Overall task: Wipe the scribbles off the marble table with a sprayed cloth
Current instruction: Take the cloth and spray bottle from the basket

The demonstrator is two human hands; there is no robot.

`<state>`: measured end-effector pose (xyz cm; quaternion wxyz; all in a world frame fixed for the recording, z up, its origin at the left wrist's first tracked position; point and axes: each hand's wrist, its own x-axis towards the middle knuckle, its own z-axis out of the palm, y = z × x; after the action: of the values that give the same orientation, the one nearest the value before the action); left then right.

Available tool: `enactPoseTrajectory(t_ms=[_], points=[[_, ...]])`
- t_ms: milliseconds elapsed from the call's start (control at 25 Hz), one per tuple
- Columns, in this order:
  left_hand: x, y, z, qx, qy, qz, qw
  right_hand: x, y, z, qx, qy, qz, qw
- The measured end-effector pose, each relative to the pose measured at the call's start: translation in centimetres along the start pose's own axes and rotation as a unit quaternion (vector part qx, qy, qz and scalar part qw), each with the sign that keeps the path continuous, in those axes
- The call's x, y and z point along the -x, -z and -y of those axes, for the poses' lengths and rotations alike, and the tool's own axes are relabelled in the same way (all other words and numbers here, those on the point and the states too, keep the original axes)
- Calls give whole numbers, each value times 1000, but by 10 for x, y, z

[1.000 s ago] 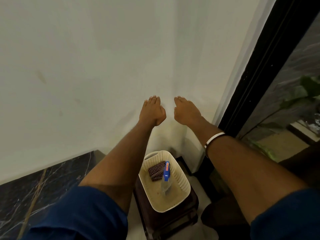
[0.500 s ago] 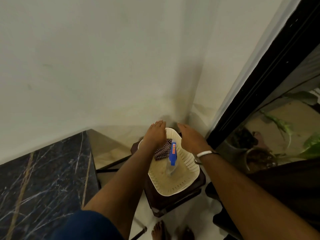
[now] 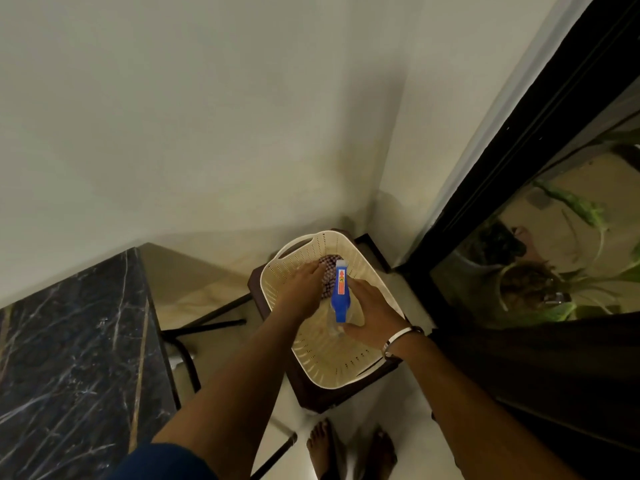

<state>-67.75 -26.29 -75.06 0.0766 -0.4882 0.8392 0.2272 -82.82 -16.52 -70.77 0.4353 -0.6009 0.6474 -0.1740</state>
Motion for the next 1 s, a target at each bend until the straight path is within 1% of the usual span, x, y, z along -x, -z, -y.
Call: enactPoseTrajectory(t_ms=[120, 160, 240, 280, 360, 480, 520, 560, 600, 640, 760, 800, 880, 920, 960, 1000], points=[[-13, -24, 12, -12, 20, 11, 1000, 3, -11, 5, -40, 8, -19, 999], [-20, -34, 18, -20, 19, 15, 1000, 3, -15, 8, -40, 17, -37, 998], [-31, -50, 27, -28, 20, 31, 999, 2, -19, 12, -1, 31, -120, 992], [-33, -51, 28, -20, 20, 31, 999, 2, -21, 10, -1, 47, -144, 988], [-33, -45, 19, 2, 18, 29, 999, 1, -25, 9, -10, 48, -131, 990], [-27, -36, 6, 30, 21, 0, 999, -9, -42, 8, -32, 15, -184, 982], [-26, -35, 3, 41, 22, -7, 999, -13, -47, 6, -40, 17, -186, 982], [-24, -32, -2, 52, 29, -4, 998, -13, -47, 8, -60, 6, -170, 984], [-23, -31, -5, 61, 30, -15, 998, -15, -49, 11, -56, -2, -177, 983], [-21, -28, -10, 75, 41, -12, 996, -16, -50, 10, -53, 8, -197, 979], [-21, -31, -13, 64, 50, -24, 996, -17, -52, 0, -65, 35, -246, 966], [-21, -32, -14, 73, 52, -14, 996, -18, -53, -2, -60, 37, -257, 964], [-20, -34, -17, 81, 57, -11, 995, -20, -58, -7, -68, 45, -265, 961], [-23, -40, -15, 87, 60, -29, 994, -21, -57, -4, -75, 54, -261, 961], [-23, -39, -15, 87, 71, -26, 993, -20, -55, -3, -82, 52, -262, 960], [-20, -39, -16, 65, 75, -32, 995, -19, -57, -7, -81, 50, -273, 957]])
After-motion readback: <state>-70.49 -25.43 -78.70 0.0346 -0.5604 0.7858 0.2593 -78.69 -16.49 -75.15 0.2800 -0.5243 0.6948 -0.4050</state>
